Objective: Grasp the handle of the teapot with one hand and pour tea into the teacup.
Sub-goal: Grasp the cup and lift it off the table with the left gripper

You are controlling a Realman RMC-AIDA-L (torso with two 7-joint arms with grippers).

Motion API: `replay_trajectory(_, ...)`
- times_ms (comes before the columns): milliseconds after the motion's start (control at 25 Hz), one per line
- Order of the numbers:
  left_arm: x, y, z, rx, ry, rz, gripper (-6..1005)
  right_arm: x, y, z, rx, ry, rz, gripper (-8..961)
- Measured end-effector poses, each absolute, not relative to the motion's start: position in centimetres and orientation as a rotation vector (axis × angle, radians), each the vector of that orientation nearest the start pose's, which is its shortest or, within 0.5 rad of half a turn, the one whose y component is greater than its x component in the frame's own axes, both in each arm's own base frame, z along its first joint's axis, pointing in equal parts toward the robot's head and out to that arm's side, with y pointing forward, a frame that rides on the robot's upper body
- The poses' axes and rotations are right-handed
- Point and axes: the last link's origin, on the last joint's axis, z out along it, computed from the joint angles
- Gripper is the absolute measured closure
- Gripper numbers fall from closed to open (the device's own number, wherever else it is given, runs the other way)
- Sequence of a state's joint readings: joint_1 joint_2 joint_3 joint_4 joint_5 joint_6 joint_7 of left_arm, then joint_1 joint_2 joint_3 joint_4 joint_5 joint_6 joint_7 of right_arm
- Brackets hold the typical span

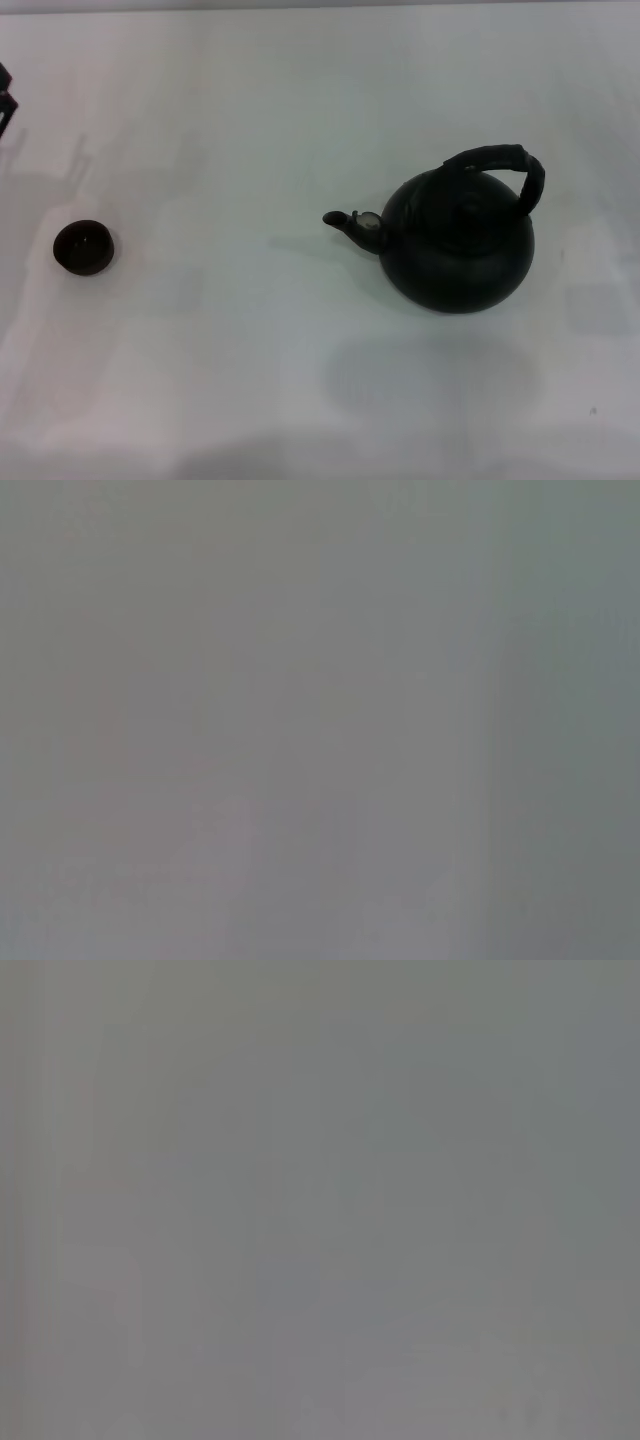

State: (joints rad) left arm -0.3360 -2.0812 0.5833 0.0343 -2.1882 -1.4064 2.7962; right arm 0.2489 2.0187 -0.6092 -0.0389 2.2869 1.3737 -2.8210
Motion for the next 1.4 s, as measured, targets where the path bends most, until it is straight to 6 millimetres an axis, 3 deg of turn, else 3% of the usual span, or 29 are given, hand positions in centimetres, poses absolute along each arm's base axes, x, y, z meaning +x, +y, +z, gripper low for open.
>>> replay_trajectory(720,-35.2,27.9,1.3,-1.575,-0.543,-0.866,207,40.4,25.2,4.6,-1.484,0.565,0.620,190)
replay_trajectory(1000,-35.0,28.4,0.7,-1.652,-0.563,-0.854,204,40.4,25.1,4.5,-1.486,0.569,0.624,190)
replay_trajectory(1400,-35.2,31.3,3.2,-1.834,-0.642,-0.820,199,40.5,25.2,4.1,-1.505,0.584,0.605,191)
